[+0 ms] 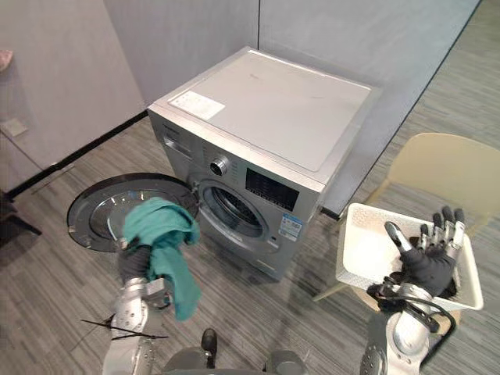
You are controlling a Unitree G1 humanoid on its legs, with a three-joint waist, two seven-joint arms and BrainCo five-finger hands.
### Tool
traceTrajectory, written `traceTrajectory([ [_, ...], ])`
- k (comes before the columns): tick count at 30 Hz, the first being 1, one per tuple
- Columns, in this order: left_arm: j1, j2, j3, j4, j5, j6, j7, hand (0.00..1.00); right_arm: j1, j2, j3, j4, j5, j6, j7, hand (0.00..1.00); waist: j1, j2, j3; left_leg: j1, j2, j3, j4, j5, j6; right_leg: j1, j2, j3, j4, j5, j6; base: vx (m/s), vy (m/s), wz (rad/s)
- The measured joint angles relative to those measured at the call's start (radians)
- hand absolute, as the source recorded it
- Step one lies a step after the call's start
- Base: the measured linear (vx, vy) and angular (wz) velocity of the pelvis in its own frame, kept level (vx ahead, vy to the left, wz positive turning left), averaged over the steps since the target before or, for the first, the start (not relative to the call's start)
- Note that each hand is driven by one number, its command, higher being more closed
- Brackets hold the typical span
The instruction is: Pick up the laundry basket with both hands and put the clothes into the washing machine.
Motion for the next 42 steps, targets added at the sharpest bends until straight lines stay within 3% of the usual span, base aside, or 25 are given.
traceTrajectory([
  [3,-0.013,0.002,-0.027,-0.001,0.001,0.000,-0.002,1.00,0.016,0.002,0.010,-0.040,-0.001,-0.001,-0.017,0.00,0.006,-0.005,-0.003,0.011,0.016,0.007,0.016,-0.010,-0.003,0.037,0.004,-0.053,-0.009,0.000,0.000,0.06,-0.094,0.42],
  [7,-0.005,0.000,-0.011,-0.005,0.002,0.000,0.002,1.00,0.008,-0.001,0.081,-0.104,-0.009,-0.003,-0.020,0.00,0.056,0.004,-0.005,-0.061,0.100,0.080,0.281,-0.143,0.005,0.056,0.053,-0.060,0.031,-0.005,0.007,0.07,-0.015,-0.18],
  [9,0.005,0.000,-0.003,-0.005,0.002,0.000,0.002,1.00,-0.002,-0.001,0.103,-0.117,-0.009,-0.006,-0.019,0.00,0.073,-0.001,-0.007,-0.071,0.119,0.095,0.355,-0.170,0.020,0.051,0.059,-0.044,0.066,-0.023,0.010,0.01,0.035,-0.36],
  [11,0.011,-0.001,0.023,-0.002,0.002,0.000,0.004,1.00,-0.031,-0.006,0.120,-0.116,-0.008,-0.015,-0.019,0.00,0.073,-0.014,-0.015,-0.087,0.119,0.103,0.389,-0.207,0.023,0.047,0.057,-0.011,0.077,-0.070,-0.034,-0.05,0.028,-0.35],
  [15,0.010,-0.001,0.032,0.048,0.002,0.002,0.014,1.00,-0.040,-0.009,0.091,-0.115,-0.009,-0.017,-0.046,0.00,0.068,-0.018,-0.017,-0.095,0.105,0.092,0.360,-0.203,0.011,0.023,0.048,-0.002,0.083,-0.071,-0.035,-0.11,0.042,-0.07],
  [17,0.021,-0.001,0.033,0.069,0.002,0.011,0.029,1.00,-0.046,-0.018,0.072,-0.115,-0.012,-0.020,-0.062,0.00,0.070,-0.032,-0.021,-0.096,0.070,0.021,0.353,-0.206,0.014,0.013,0.035,0.028,0.084,-0.070,-0.033,-0.09,0.077,-0.35],
  [18,0.039,-0.001,0.037,0.072,0.001,0.015,0.029,1.00,-0.057,-0.022,0.067,-0.115,-0.021,-0.021,-0.070,0.00,0.073,-0.026,-0.024,-0.095,0.051,-0.032,0.355,-0.212,0.006,0.005,0.034,0.063,0.086,-0.064,-0.023,-0.04,0.129,-0.80],
  [20,0.062,-0.003,0.060,0.072,0.000,0.017,0.030,1.00,-0.060,-0.016,0.066,-0.116,-0.048,-0.023,-0.089,0.00,0.071,-0.013,-0.033,-0.091,0.047,-0.031,0.364,-0.232,-0.009,-0.020,0.035,0.109,0.089,-0.054,-0.004,-0.03,0.173,-0.78],
  [23,0.084,-0.005,0.087,0.072,-0.001,0.018,0.049,1.00,-0.049,-0.009,0.067,-0.156,-0.078,-0.021,-0.116,0.00,0.071,-0.022,-0.024,-0.124,0.051,-0.039,0.475,-0.257,-0.006,-0.038,0.041,0.187,0.072,-0.040,0.019,-0.06,0.198,-0.78],
  [24,0.096,-0.006,0.089,0.072,-0.001,0.019,0.050,1.00,-0.039,-0.005,0.068,-0.187,-0.088,-0.022,-0.125,0.00,0.070,-0.016,-0.026,-0.125,0.054,-0.040,0.494,-0.282,-0.007,-0.037,0.045,0.211,0.068,-0.037,0.024,-0.06,0.281,-0.86],
  [25,0.117,-0.007,0.089,0.072,-0.002,0.019,0.050,1.00,-0.006,-0.005,0.071,-0.235,-0.093,-0.023,-0.125,0.00,0.066,0.008,-0.033,-0.115,0.063,-0.031,0.506,-0.348,0.003,-0.039,0.051,0.247,0.055,-0.032,0.037,-0.04,0.246,-0.84],
  [27,0.134,-0.009,0.099,0.072,-0.005,0.019,0.053,1.00,0.036,0.007,0.091,-0.240,-0.108,-0.021,-0.124,0.00,0.064,0.013,-0.035,-0.110,0.065,0.034,0.511,-0.370,0.014,-0.052,0.031,0.289,0.045,-0.029,0.053,-0.04,0.279,-1.04],
  [31,0.161,-0.013,0.095,0.088,-0.043,0.018,0.064,1.00,0.098,0.021,0.148,-0.252,-0.120,-0.012,-0.121,0.00,0.053,-0.003,-0.046,-0.081,0.051,0.220,0.503,-0.402,0.066,-0.098,-0.062,0.375,-0.004,0.026,0.133,-0.08,0.323,-1.19],
  [32,0.163,-0.013,0.100,0.099,-0.046,0.018,0.065,1.00,0.110,0.020,0.167,-0.255,-0.120,-0.006,-0.118,0.00,0.057,-0.005,-0.047,-0.070,0.051,0.289,0.485,-0.410,0.080,-0.119,-0.083,0.391,0.001,0.045,0.138,-0.15,0.283,-1.30],
  [33,0.164,-0.014,0.106,0.103,-0.050,0.018,0.065,1.00,0.110,0.020,0.182,-0.255,-0.120,0.000,-0.116,0.00,0.065,-0.004,-0.047,-0.059,0.052,0.321,0.472,-0.411,0.083,-0.138,-0.097,0.384,0.013,0.056,0.123,-0.15,0.215,-1.58],
  [34,0.166,-0.015,0.124,0.108,-0.063,0.018,0.067,1.00,0.105,0.017,0.220,-0.255,-0.120,0.006,-0.113,0.00,0.076,-0.003,-0.046,-0.037,0.060,0.390,0.441,-0.410,0.086,-0.187,-0.126,0.293,0.047,0.072,0.098,-0.16,0.198,-1.64],
  [37,0.165,-0.019,0.182,0.141,-0.104,0.016,0.069,1.00,0.064,-0.002,0.262,-0.207,-0.127,0.008,-0.100,0.00,0.098,0.000,-0.048,0.022,0.088,0.503,0.376,-0.404,0.078,-0.197,-0.195,-0.136,0.141,0.080,0.027,-0.06,0.105,-1.31],
  [39,0.158,-0.019,0.205,0.199,-0.141,0.016,0.069,1.00,0.026,-0.012,0.251,-0.147,-0.128,0.007,-0.099,0.00,0.092,0.012,-0.053,0.037,0.106,0.513,0.352,-0.390,0.074,-0.156,-0.168,-0.199,0.069,0.077,0.031,0.07,0.023,-0.62],
  [41,0.141,-0.018,0.228,0.250,-0.167,0.017,0.068,1.00,0.009,-0.013,0.236,-0.087,-0.129,0.012,-0.098,0.00,0.086,0.009,-0.055,0.039,0.114,0.513,0.341,-0.368,0.078,-0.131,-0.139,-0.181,0.000,0.125,0.059,0.11,-0.019,-0.18],
  [42,0.141,-0.018,0.237,0.281,-0.179,0.020,0.066,1.00,-0.002,-0.016,0.229,-0.053,-0.140,0.023,-0.098,0.00,0.094,0.009,-0.058,0.044,0.114,0.504,0.342,-0.360,0.070,-0.122,-0.131,-0.169,-0.028,0.147,0.095,0.11,-0.055,-0.32],
])
